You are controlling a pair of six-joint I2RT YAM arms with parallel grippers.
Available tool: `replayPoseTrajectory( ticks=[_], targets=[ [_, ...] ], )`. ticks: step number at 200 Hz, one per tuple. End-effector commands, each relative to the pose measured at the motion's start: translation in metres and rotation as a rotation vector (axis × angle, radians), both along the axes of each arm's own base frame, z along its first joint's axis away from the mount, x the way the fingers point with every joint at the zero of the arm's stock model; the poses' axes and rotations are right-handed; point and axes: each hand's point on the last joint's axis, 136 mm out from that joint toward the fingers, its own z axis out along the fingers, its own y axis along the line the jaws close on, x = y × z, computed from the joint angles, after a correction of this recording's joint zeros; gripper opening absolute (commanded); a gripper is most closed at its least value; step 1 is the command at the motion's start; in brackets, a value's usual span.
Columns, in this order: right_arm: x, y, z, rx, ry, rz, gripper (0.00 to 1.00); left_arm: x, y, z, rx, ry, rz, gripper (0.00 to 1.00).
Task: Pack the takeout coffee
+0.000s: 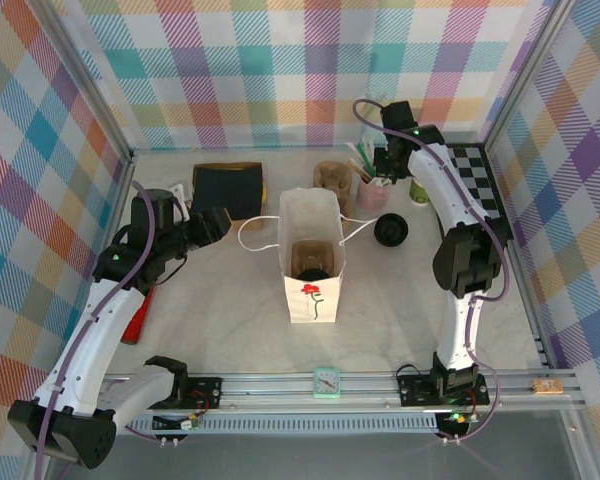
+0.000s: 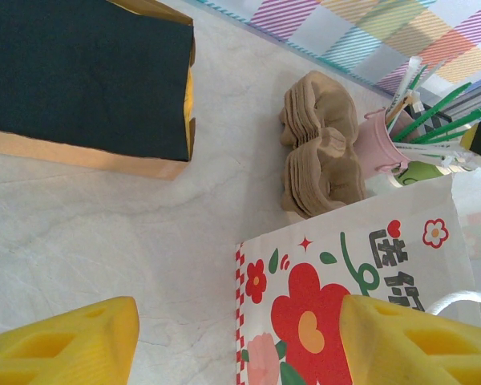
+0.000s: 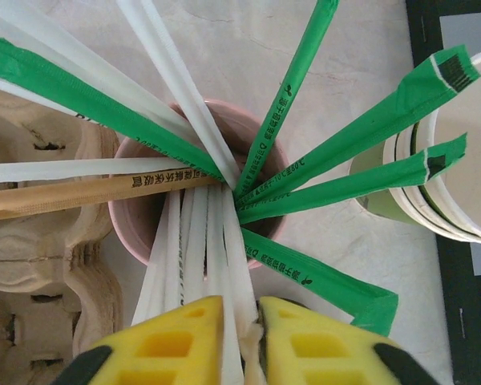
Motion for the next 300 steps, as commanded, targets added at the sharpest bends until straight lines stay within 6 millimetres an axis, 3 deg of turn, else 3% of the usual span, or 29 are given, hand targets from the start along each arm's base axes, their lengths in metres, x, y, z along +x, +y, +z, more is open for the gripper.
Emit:
replayPoseTrajectory(
  ticks=[1, 42, 118, 151, 187, 242, 300],
  targets=[
    [0.006, -0.001, 0.009, 0.013, -0.027, -0.011, 0.14, 0.003, 0.004, 0.007, 0.010, -0.018, 0.008, 0.67],
    [0.002, -0.004, 0.019, -0.003, -0.040, -0.008, 0.07, 0.004, 0.003, 0.008, 0.004, -0.022, 0.005, 0.67],
    [-0.021, -0.010, 0.078, 0.006, -0.147, 0.012, 0.03, 0.004, 0.001, 0.014, -0.009, -0.035, -0.001, 0.67],
    [-0.030, -0.011, 0.093, 0.006, -0.170, 0.023, 0.04, 0.002, 0.001, 0.017, -0.012, -0.040, -0.003, 0.67],
    [-0.033, -0.010, 0.091, 0.009, -0.157, 0.032, 0.05, -0.001, 0.002, 0.016, -0.010, -0.042, -0.003, 0.67],
    [-0.034, 0.000, 0.072, 0.040, -0.101, 0.064, 0.05, -0.002, 0.003, 0.015, -0.006, -0.039, -0.004, 0.67],
    [-0.044, 0.003, 0.094, 0.048, -0.143, 0.079, 0.05, 0.000, 0.001, 0.016, -0.010, -0.039, -0.006, 0.67]
  ],
)
